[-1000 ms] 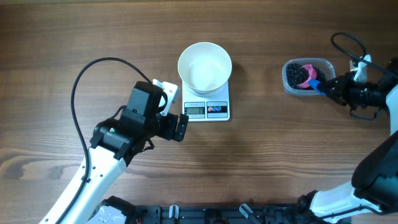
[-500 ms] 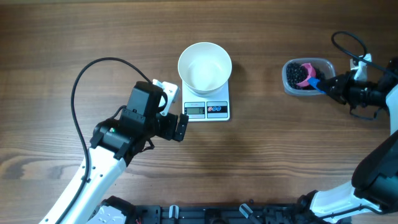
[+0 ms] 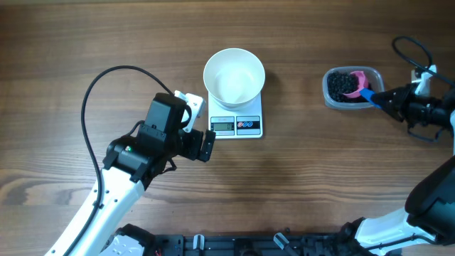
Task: Scoop item into bowl and weigh 150g on scale
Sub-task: 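Lift the filled scoop and carry it toward the white bowl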
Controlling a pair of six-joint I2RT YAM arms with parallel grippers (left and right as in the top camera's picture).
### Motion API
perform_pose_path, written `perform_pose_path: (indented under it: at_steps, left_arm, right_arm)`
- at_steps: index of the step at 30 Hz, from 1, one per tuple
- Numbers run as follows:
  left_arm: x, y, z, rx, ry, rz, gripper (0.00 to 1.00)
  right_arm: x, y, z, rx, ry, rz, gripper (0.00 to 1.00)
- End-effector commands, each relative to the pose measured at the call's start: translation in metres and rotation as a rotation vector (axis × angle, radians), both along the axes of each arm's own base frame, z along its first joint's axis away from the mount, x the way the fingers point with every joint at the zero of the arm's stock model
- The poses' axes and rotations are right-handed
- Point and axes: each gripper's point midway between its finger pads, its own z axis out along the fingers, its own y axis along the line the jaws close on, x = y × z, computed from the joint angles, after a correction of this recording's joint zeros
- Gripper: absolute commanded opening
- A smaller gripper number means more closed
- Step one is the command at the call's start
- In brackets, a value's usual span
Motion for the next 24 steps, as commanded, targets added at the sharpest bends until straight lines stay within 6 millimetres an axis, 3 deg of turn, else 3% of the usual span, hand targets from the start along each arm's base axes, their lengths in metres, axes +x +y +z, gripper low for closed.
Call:
perform_pose_path:
  at_steps: [1,24]
  left_arm:
    - [0.0,0.003,-0.005,0.019,0.006,-0.001,1.0]
    - [0.0,0.003,-0.005,0.019,0.006,-0.001,1.0]
  right_arm:
    - [0.001,0.004,0.005,0.087,-0.045,0.006,0.04]
    - [-0.01,-0.03,0.061,0.395,-0.248,-0.139,0.04]
